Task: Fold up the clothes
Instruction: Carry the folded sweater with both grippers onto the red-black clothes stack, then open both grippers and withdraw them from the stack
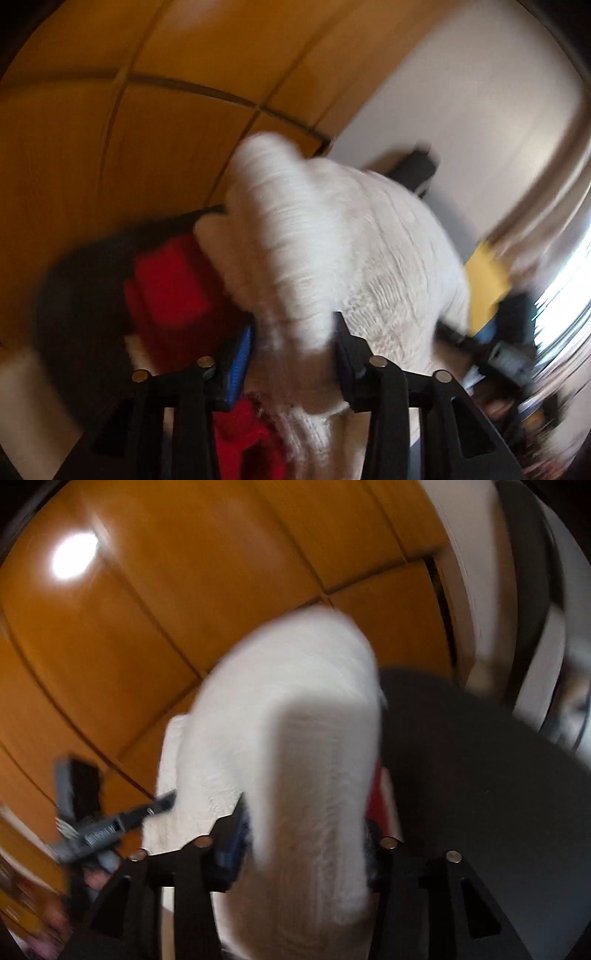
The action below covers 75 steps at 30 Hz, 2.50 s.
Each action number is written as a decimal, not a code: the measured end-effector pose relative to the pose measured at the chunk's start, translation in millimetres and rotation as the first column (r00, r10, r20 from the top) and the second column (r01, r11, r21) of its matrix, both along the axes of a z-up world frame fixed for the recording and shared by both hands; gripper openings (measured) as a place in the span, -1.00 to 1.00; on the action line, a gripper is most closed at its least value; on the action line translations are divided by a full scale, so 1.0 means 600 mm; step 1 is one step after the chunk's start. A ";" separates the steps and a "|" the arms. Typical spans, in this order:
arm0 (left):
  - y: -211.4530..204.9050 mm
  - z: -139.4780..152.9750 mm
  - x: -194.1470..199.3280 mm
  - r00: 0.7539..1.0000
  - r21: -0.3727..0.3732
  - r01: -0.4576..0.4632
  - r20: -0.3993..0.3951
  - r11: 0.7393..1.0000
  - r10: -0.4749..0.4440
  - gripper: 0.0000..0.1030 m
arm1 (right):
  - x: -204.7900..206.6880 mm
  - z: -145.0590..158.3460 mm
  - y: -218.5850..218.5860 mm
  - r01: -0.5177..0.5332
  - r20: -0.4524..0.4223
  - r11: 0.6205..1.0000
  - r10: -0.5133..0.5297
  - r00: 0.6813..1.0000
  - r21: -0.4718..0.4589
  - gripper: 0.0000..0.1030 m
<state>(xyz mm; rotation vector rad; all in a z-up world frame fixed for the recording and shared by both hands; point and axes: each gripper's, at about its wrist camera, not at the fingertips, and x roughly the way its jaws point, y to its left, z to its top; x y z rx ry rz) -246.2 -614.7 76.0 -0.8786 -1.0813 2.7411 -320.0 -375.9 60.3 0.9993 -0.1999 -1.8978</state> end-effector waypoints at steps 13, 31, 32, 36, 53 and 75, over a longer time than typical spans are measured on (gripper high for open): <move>0.047 0.179 0.097 0.924 -0.333 -0.333 -0.304 0.882 0.234 -0.03 | 0.103 0.122 0.091 0.098 -0.432 0.995 -0.079 0.899 0.022 0.24; 0.055 0.032 -0.167 0.982 -0.541 0.089 0.188 0.836 0.017 -0.05 | 0.022 0.071 -0.158 0.053 -0.345 0.961 0.045 0.938 0.270 -0.01; 0.057 0.032 -0.168 0.983 -0.551 0.082 0.183 0.830 0.024 -0.05 | 0.028 0.071 -0.162 0.067 -0.363 0.961 0.037 0.931 0.270 -0.01; 0.065 0.060 -0.127 0.993 -0.588 0.025 0.108 0.809 0.048 -0.05 | 0.037 0.088 -0.164 0.089 -0.430 0.962 0.032 0.902 0.258 0.03; 0.283 -0.015 0.263 0.934 -0.374 -0.342 -0.035 0.862 0.355 -0.01 | 0.387 -0.042 0.208 0.384 -0.556 0.913 -0.249 0.793 0.138 0.86; 0.381 -0.109 0.318 0.945 -0.422 -0.272 0.052 0.865 0.322 -0.11 | 0.544 -0.123 0.239 0.426 -0.672 0.904 -0.303 0.676 0.021 1.00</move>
